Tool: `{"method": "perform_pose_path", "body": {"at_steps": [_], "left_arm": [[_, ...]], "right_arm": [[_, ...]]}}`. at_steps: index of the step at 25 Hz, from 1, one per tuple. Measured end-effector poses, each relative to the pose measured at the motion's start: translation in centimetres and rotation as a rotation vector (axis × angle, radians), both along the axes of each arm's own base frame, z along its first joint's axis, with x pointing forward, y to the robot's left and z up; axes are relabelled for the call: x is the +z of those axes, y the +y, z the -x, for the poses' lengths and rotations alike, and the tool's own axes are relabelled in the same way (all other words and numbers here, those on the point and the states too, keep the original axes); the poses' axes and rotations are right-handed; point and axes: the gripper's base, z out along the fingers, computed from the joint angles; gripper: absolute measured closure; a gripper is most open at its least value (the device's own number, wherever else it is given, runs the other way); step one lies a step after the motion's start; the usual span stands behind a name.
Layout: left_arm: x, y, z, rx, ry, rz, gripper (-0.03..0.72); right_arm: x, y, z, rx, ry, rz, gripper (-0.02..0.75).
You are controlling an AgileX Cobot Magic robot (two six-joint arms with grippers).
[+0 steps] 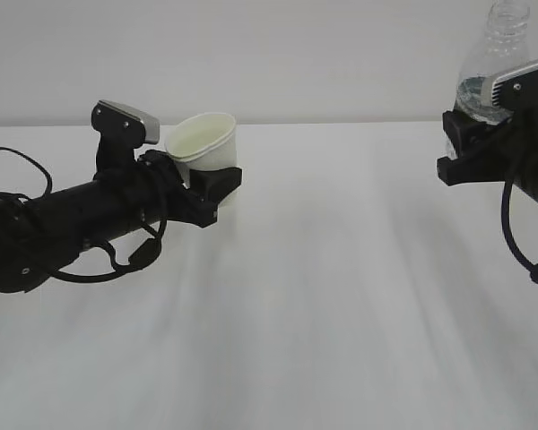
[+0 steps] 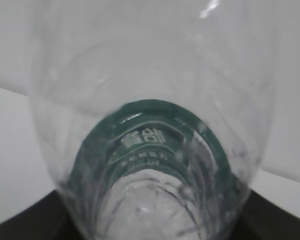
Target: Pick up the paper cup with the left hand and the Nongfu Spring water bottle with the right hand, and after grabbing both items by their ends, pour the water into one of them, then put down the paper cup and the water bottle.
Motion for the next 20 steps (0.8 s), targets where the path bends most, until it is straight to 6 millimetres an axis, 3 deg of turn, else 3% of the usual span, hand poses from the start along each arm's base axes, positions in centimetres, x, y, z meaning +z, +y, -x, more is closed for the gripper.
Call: {"method": "perform_pose_path", "body": {"at_steps": [20], "left_arm": [[-0.6, 3.5, -1.6, 0.127, 0.04, -0.05, 0.258]], "right_arm": [[-4.9, 0.0, -1.2, -0.038, 0.062, -0.05, 0.308]]}}
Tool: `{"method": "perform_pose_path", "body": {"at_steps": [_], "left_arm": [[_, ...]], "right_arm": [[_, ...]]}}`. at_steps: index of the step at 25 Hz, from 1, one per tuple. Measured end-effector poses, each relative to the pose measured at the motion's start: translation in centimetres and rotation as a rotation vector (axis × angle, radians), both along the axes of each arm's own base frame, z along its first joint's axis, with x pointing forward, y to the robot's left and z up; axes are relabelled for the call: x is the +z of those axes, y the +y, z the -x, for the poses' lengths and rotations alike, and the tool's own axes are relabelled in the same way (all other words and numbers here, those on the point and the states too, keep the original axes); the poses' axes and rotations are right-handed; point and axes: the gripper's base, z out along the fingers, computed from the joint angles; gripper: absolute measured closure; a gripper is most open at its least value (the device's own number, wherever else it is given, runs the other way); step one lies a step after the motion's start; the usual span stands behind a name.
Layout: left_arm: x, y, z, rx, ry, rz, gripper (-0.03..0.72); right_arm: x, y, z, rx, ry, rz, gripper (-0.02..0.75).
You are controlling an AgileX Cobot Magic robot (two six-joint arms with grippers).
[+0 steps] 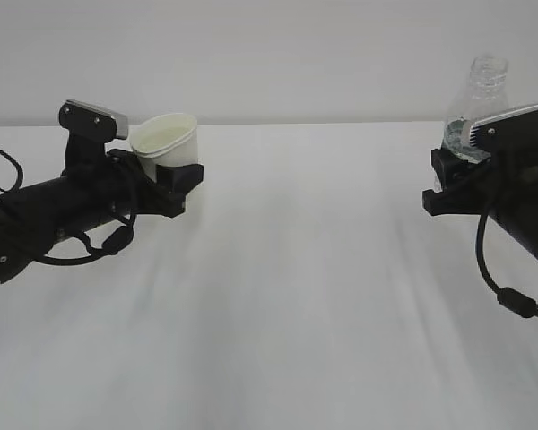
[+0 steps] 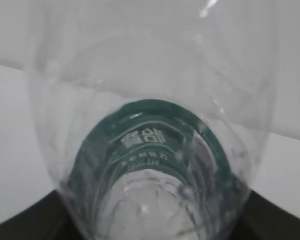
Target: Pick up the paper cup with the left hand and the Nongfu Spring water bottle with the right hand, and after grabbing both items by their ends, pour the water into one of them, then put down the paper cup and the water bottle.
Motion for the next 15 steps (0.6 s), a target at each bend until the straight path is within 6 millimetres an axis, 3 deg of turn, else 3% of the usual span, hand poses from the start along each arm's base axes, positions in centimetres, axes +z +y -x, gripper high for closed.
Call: {"method": "perform_pose_path", "body": {"at_steps": [15], "left_arm": [[0.1, 3.3, -1.3, 0.133, -0.014, -0.009, 0.258]], "right_arm": [[-0.6, 0.0, -0.2, -0.008, -0.012, -0.027, 0.308]]}}
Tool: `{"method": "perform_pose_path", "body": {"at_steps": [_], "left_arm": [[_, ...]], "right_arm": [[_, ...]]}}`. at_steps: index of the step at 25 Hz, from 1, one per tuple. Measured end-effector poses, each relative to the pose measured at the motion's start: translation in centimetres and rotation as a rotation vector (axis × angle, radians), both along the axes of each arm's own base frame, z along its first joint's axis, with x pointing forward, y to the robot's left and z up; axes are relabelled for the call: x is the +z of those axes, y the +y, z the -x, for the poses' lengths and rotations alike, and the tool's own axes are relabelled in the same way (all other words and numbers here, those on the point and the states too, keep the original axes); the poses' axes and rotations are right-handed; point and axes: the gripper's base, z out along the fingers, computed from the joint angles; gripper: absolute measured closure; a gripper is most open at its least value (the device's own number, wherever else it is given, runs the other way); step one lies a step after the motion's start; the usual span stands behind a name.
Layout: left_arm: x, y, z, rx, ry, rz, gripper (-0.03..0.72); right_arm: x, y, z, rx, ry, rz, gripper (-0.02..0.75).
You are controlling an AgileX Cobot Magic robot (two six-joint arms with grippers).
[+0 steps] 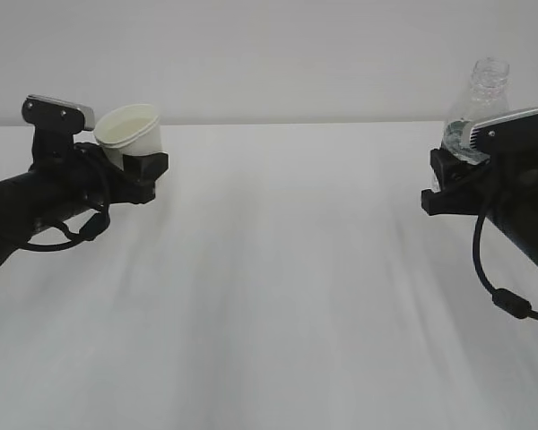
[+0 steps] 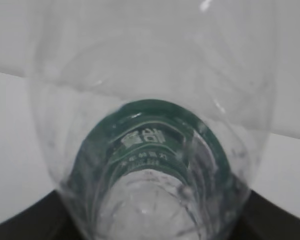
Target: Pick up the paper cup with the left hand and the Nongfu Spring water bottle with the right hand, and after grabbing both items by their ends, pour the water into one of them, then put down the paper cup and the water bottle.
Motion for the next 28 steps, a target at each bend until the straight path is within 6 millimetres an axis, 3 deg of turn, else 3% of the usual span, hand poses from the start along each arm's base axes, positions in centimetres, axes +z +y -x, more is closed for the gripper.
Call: {"method": "perform_pose_path", "body": {"at_steps": [19, 28], "left_arm": [[-4.6, 2.1, -0.8, 0.179, 0.022, -0.024, 0.265], [-5.5, 4.1, -1.2, 0.235, 0.024, -0.021, 0.266]], "right_arm": [[0.1, 0.0, 0.0, 0.0, -0.004, -0.002, 0.308], [0.1, 0.0, 0.0, -0.001, -0.006, -0.003, 0.308]]}}
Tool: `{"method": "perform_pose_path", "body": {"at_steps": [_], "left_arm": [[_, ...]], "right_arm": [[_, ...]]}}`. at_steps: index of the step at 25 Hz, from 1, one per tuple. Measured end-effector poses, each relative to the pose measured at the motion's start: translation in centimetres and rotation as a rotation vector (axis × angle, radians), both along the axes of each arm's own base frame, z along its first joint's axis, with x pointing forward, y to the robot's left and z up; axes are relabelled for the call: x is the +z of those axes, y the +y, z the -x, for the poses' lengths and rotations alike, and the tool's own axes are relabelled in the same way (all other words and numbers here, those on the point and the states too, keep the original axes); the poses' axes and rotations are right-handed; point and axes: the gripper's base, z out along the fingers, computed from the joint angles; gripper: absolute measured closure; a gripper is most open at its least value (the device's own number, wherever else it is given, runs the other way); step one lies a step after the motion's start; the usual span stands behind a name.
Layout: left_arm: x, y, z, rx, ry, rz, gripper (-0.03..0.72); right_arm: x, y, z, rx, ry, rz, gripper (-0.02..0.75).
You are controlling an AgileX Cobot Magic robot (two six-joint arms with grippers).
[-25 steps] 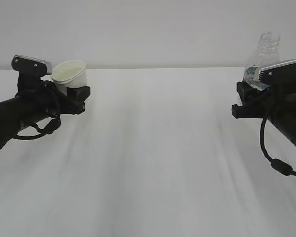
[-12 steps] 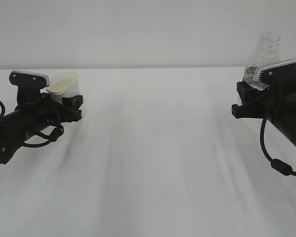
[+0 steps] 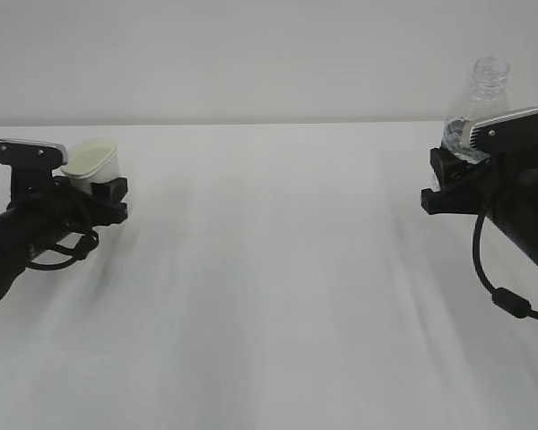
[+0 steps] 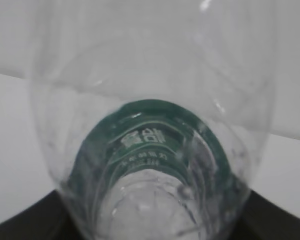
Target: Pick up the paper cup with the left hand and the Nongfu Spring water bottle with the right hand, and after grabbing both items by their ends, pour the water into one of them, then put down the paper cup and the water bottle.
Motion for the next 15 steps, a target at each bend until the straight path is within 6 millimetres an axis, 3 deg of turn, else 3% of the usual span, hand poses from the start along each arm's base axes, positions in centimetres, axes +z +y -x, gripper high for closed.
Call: {"method": "perform_pose_path", "body": {"at_steps": [15], "left_arm": [[-2.8, 0.9, 0.1, 0.022, -0.008, 0.011, 0.267]], "right_arm": [[-0.1, 0.0, 0.0, 0.0, 0.002, 0.0, 0.308]]}}
